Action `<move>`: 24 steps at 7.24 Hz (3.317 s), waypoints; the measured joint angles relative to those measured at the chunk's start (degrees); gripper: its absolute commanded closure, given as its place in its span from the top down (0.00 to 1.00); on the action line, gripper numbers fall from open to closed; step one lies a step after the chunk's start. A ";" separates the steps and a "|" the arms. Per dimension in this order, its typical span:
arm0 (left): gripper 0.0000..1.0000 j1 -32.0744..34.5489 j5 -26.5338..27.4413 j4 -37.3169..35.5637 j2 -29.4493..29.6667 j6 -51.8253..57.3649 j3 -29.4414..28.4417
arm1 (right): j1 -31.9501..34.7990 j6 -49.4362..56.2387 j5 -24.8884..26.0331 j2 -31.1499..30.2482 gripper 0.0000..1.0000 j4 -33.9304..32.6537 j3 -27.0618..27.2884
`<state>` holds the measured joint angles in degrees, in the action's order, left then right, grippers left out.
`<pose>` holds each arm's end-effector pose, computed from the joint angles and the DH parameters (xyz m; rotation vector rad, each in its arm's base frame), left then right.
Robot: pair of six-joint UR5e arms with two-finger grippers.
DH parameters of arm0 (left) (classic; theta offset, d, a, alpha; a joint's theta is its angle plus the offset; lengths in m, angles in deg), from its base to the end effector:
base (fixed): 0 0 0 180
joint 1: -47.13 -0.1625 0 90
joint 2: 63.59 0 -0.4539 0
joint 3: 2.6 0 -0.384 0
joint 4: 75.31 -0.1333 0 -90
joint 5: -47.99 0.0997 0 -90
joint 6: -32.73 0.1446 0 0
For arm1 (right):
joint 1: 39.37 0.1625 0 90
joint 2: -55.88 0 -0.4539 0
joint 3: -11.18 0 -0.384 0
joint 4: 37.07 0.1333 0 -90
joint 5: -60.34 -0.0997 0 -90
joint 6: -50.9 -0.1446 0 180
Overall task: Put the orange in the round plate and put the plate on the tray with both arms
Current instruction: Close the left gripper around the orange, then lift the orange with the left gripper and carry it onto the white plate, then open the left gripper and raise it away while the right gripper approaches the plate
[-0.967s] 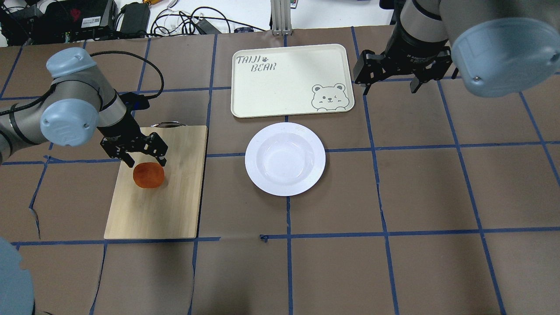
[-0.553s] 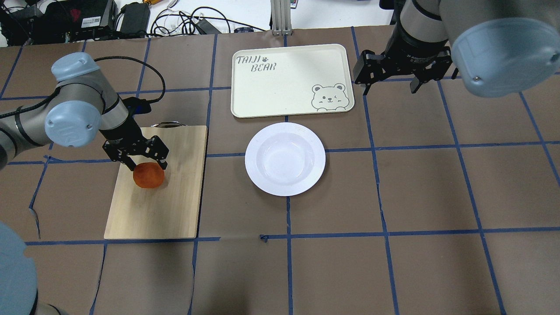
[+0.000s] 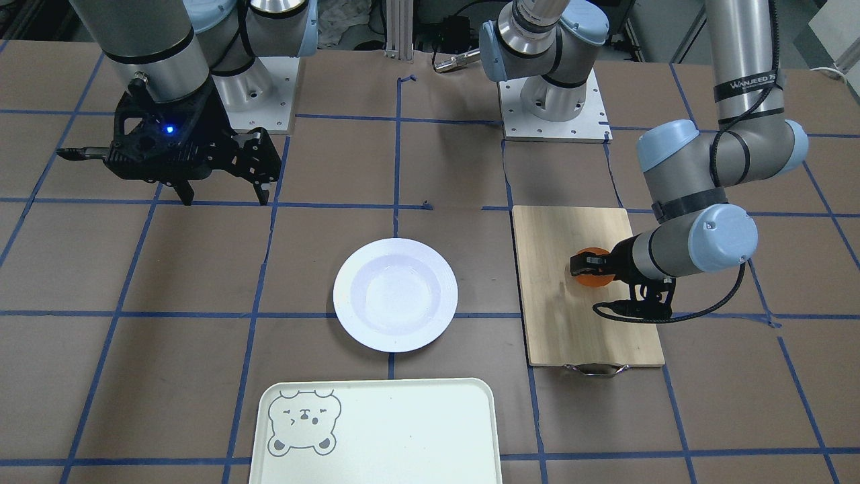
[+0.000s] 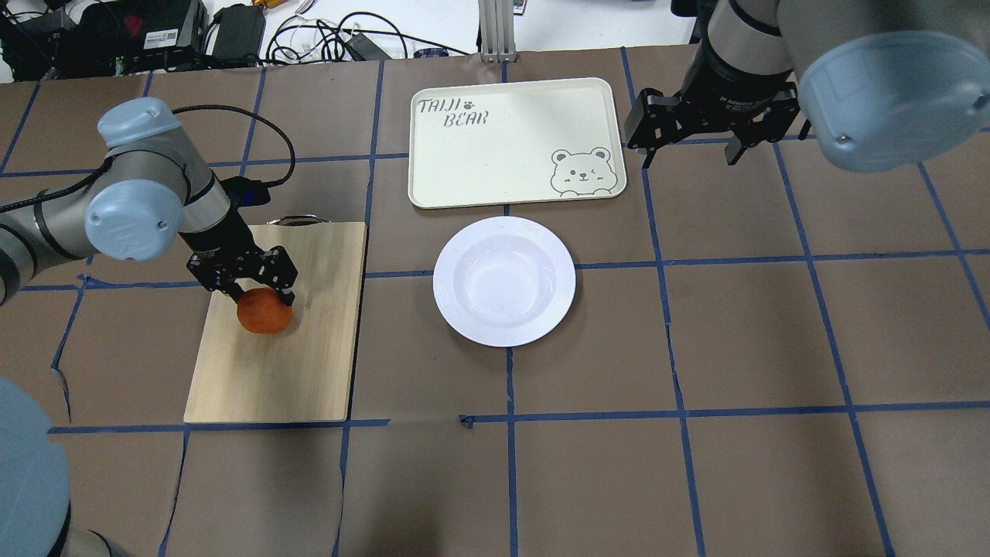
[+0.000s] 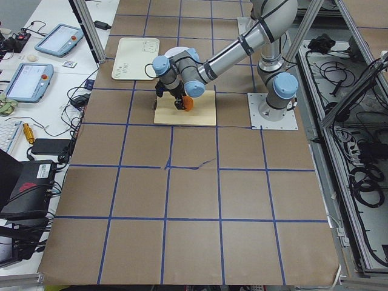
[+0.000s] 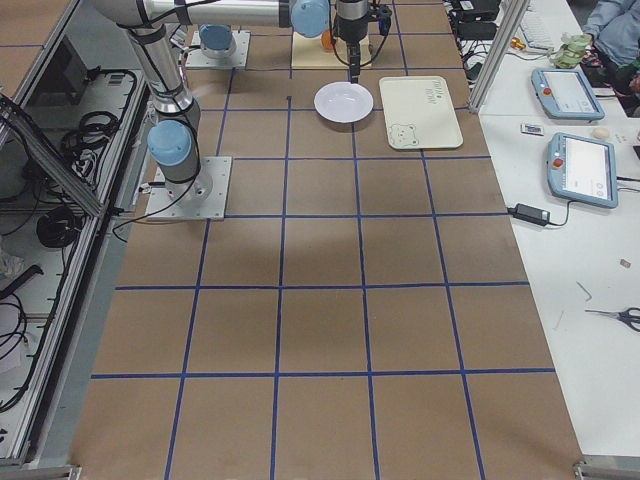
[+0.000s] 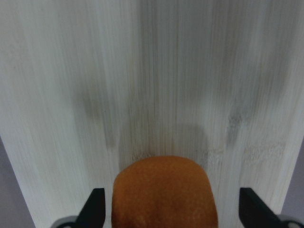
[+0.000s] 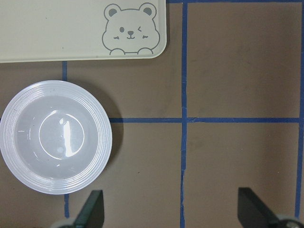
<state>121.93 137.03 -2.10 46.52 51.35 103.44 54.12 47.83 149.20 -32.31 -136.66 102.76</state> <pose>0.0033 -0.5299 0.1928 -0.0849 -2.9883 -0.4806 0.1671 -0.5032 0.4605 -0.0131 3.1111 -0.1664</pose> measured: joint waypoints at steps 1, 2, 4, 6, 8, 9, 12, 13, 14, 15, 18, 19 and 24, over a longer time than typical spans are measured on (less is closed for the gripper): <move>0.00 0.04 0.26 0.05 0.12 -0.14 0.17 | 0.00 0.00 0.00 -0.01 1.00 0.03 0.00; 0.00 0.18 0.87 -0.20 0.17 0.04 0.14 | 0.01 0.00 0.00 -0.01 1.00 0.07 0.00; 0.00 1.82 0.24 -0.60 -0.34 -2.12 -3.84 | 0.00 0.00 0.00 0.01 1.00 0.10 0.00; 0.00 6.23 -3.49 0.99 0.22 -10.39 -11.08 | 0.00 0.00 0.00 0.01 1.00 0.10 0.00; 0.00 10.84 -8.32 0.75 0.69 -16.05 -13.55 | 0.00 0.00 0.00 -0.02 1.00 0.18 0.00; 0.00 13.76 -9.74 -0.98 1.03 -18.92 -13.70 | 0.00 0.00 0.00 -0.02 1.00 0.23 0.00; 0.12 23.66 -13.26 -10.34 3.59 -30.44 -12.90 | -0.05 0.00 0.00 0.03 1.00 0.22 0.00; 0.28 25.84 -13.49 -12.23 4.47 -32.20 -12.33 | -0.08 0.00 0.00 0.04 1.00 0.25 0.00; 0.52 27.21 -13.54 -12.94 5.25 -33.30 -11.73 | -0.12 0.00 0.00 0.04 1.00 0.27 0.00; 1.00 28.16 -13.48 -13.22 5.77 -34.65 -11.05 | -0.13 0.00 0.00 0.04 1.00 0.25 0.00; 1.00 30.10 -12.98 -14.18 4.70 -40.42 -10.58 | -0.29 0.00 0.00 0.06 1.00 0.19 0.00; 1.00 29.61 -11.64 -14.12 3.80 -40.31 -11.03 | -0.50 0.02 -0.06 0.12 1.00 0.16 0.00; 1.00 11.88 -4.24 -9.34 0.72 -30.60 -12.21 | -2.26 -0.02 -4.64 1.85 1.00 -3.85 2.34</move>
<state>133.81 132.79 -11.44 47.24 20.75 91.23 51.86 47.81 144.57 -30.46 -140.51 105.10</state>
